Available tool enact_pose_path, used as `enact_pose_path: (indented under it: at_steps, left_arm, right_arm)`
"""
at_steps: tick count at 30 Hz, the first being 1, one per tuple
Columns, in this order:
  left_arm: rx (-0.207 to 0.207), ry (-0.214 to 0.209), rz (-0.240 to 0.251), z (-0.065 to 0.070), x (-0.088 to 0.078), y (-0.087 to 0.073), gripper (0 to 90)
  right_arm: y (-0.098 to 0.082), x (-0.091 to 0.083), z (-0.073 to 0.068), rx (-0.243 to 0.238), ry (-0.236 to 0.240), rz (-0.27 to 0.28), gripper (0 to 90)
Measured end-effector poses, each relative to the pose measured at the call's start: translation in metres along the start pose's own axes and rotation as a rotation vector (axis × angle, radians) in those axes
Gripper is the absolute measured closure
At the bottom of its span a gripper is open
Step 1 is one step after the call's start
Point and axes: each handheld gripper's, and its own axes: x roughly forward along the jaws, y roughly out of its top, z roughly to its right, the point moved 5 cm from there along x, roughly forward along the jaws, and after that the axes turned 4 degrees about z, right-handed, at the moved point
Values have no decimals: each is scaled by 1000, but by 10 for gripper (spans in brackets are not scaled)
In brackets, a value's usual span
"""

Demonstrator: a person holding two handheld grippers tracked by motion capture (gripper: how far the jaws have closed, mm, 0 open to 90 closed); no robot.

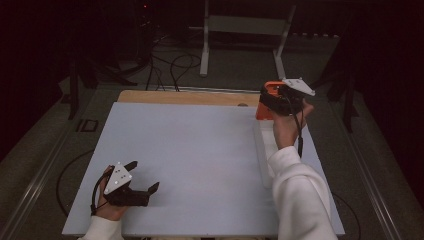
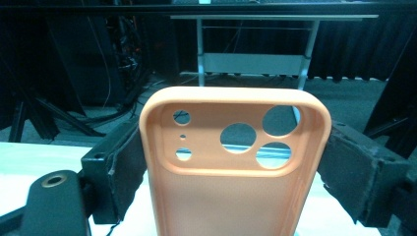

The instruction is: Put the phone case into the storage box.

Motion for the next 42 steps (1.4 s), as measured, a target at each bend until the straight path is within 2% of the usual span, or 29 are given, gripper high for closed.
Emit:
enact_pose_path:
  at_steps: [23, 32, 42]
  left_arm:
    - [-1, 0, 7, 0, -1, 1, 1]
    - [-3, 0, 11, 1, -1, 1, 1]
    - [-5, 1, 17, 0, -2, 2, 1]
  right_arm:
    - [-14, 13, 13, 0, -43, -27, 162]
    - [-27, 21, 19, 4, -64, -62, 161]
    - [-40, 28, 19, 3, -65, -99, 160]
